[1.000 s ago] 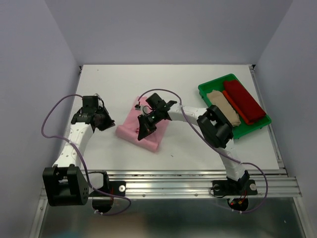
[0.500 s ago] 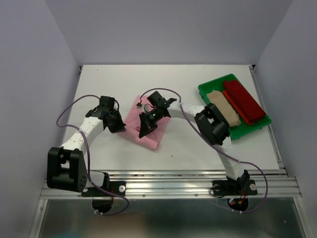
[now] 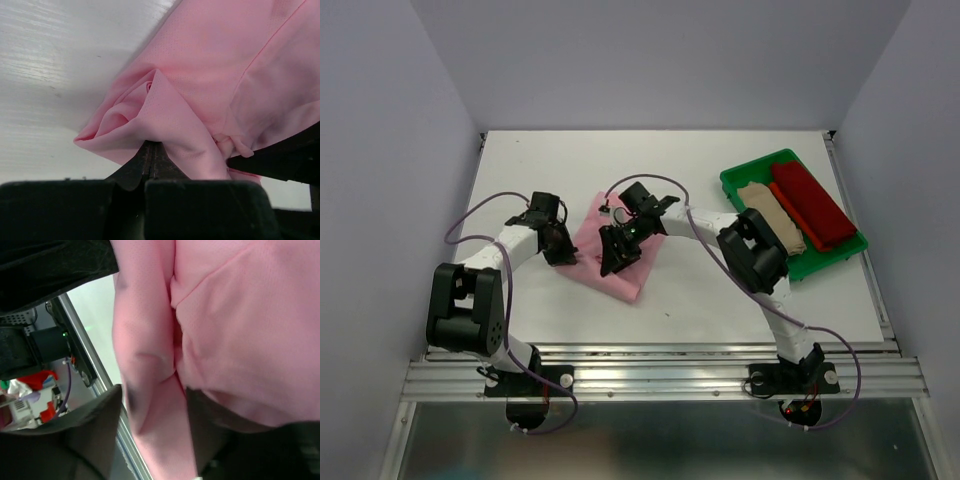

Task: Roll the t-shirts
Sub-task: Roll the T-shirt to the center of the board.

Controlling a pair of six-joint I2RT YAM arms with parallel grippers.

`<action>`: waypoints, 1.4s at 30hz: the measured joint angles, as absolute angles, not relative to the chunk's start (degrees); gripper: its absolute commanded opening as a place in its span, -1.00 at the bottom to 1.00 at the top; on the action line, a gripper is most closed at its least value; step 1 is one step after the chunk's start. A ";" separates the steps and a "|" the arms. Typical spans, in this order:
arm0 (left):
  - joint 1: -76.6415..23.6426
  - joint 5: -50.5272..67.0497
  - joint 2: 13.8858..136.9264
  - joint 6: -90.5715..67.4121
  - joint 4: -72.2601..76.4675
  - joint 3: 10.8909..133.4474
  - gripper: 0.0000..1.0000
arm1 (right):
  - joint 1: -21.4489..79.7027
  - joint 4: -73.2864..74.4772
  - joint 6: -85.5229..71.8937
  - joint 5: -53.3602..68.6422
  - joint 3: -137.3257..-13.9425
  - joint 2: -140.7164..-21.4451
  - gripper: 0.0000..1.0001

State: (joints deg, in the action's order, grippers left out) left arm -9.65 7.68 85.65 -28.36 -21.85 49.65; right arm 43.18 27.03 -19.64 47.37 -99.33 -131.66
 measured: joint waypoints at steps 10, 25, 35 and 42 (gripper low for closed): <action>-9.65 6.87 86.15 -28.64 -20.58 50.17 -1.00 | 43.59 29.02 -14.96 35.44 -91.11 -117.97 0.44; -9.65 5.85 87.18 -28.84 -20.36 51.27 -1.00 | 46.28 28.88 -12.25 31.94 -81.54 -116.33 0.33; -9.65 5.54 87.26 -28.97 -20.36 51.27 -1.00 | 47.09 27.83 -13.74 29.95 -81.54 -116.03 0.42; -9.65 5.52 87.26 -28.97 -20.36 51.27 -1.00 | 48.31 27.88 -13.93 27.44 -81.97 -115.50 0.41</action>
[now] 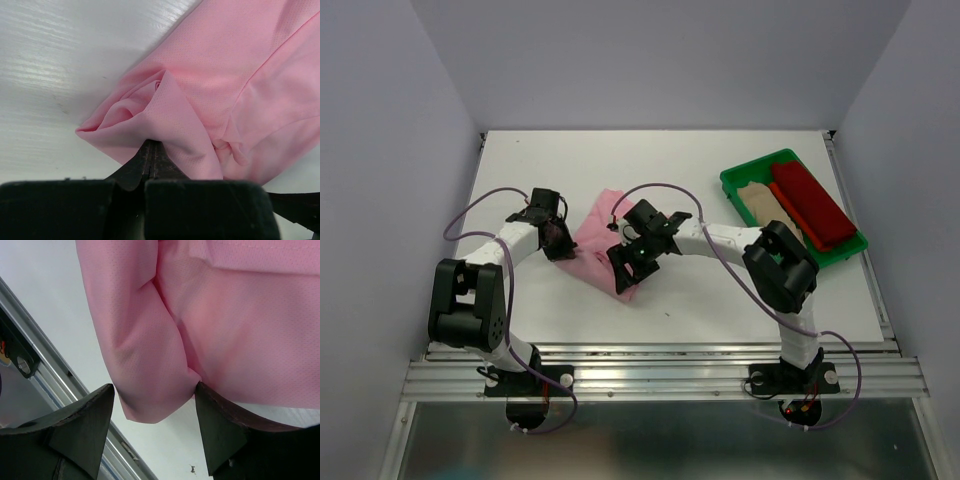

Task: Roll the t-shirts
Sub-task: Roll the T-shirt to the center of the board.

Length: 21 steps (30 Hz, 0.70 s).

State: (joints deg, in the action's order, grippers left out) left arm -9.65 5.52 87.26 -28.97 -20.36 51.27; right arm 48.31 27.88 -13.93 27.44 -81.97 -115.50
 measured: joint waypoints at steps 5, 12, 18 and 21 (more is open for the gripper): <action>-9.65 5.45 87.26 -28.97 -20.38 51.27 -1.00 | 48.90 28.42 -14.41 25.36 -82.72 -115.20 0.42; -9.65 5.30 87.26 -28.97 -20.45 51.64 -1.00 | 49.19 30.33 -15.05 20.18 -85.36 -114.65 0.42; -9.65 5.10 87.26 -28.95 -20.58 51.81 -1.00 | 49.25 31.20 -15.22 18.52 -86.17 -114.65 0.42; -9.65 5.08 87.26 -28.97 -20.62 51.88 -1.00 | 49.32 31.33 -15.20 18.28 -86.19 -114.65 0.42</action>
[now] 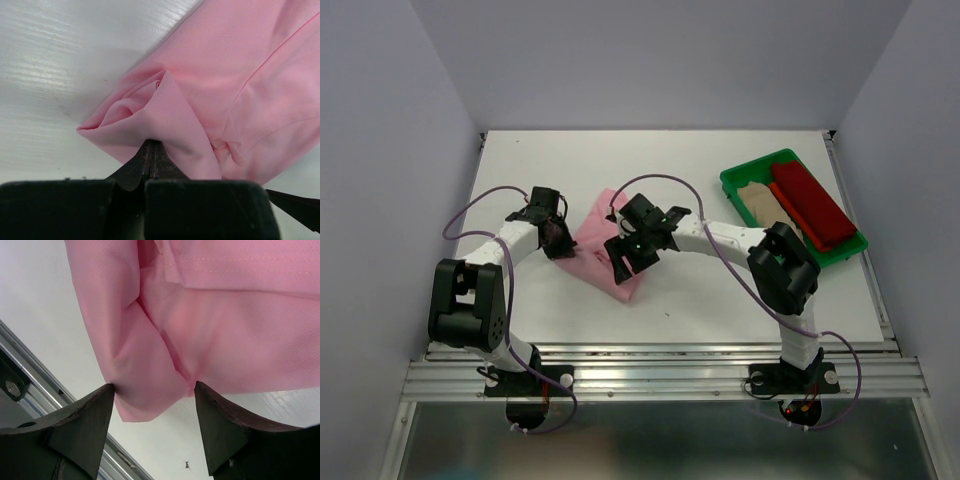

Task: Roll the t-shirts
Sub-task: Roll the T-shirt to the center of the board.

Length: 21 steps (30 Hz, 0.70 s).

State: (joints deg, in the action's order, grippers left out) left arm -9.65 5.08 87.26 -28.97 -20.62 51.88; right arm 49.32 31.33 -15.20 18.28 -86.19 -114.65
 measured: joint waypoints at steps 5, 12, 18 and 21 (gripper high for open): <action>-9.65 5.02 87.26 -28.97 -20.73 51.92 -1.00 | 50.15 31.31 -15.20 18.48 -86.19 -114.93 0.32; -9.65 4.62 87.26 -28.97 -20.95 52.56 -1.00 | 50.70 30.72 -15.18 20.78 -86.19 -115.31 0.06; -9.65 4.43 87.26 -28.99 -20.99 52.58 -1.00 | 50.70 29.74 -15.35 23.46 -86.19 -116.36 -0.70; -9.65 4.43 87.26 -28.99 -20.99 52.58 -1.00 | 50.70 29.52 -15.44 24.82 -86.17 -116.71 -0.95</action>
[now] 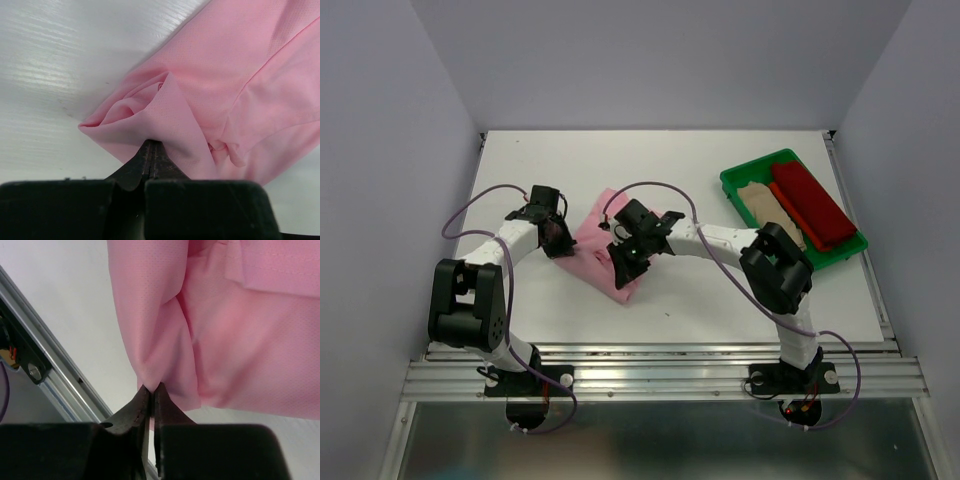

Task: Roll the t-shirts
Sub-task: Roll the T-shirt to the center of the board.

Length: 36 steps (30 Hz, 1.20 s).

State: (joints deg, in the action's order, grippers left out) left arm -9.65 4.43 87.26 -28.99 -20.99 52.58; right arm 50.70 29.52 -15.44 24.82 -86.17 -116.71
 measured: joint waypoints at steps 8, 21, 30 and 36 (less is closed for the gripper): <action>-9.65 4.43 87.29 -28.97 -20.99 52.58 -1.00 | 50.50 28.82 -15.40 32.10 -86.17 -116.71 -0.99; -9.65 4.45 88.68 -28.95 -20.60 52.73 -1.00 | 44.31 28.45 -14.74 41.95 -86.17 -119.37 -0.95; -9.65 4.49 89.49 -28.95 -20.36 53.10 -1.00 | 43.20 28.56 -13.47 40.25 -86.17 -119.94 -0.23; -9.65 4.49 89.56 -28.95 -20.32 53.10 -1.00 | 43.46 28.62 -13.74 29.69 -84.99 -118.45 0.11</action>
State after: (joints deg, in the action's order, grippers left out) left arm -9.65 4.49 89.56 -28.95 -20.32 53.10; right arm 43.46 28.62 -13.74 29.69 -84.99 -118.45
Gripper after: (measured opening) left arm 0.025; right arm 0.513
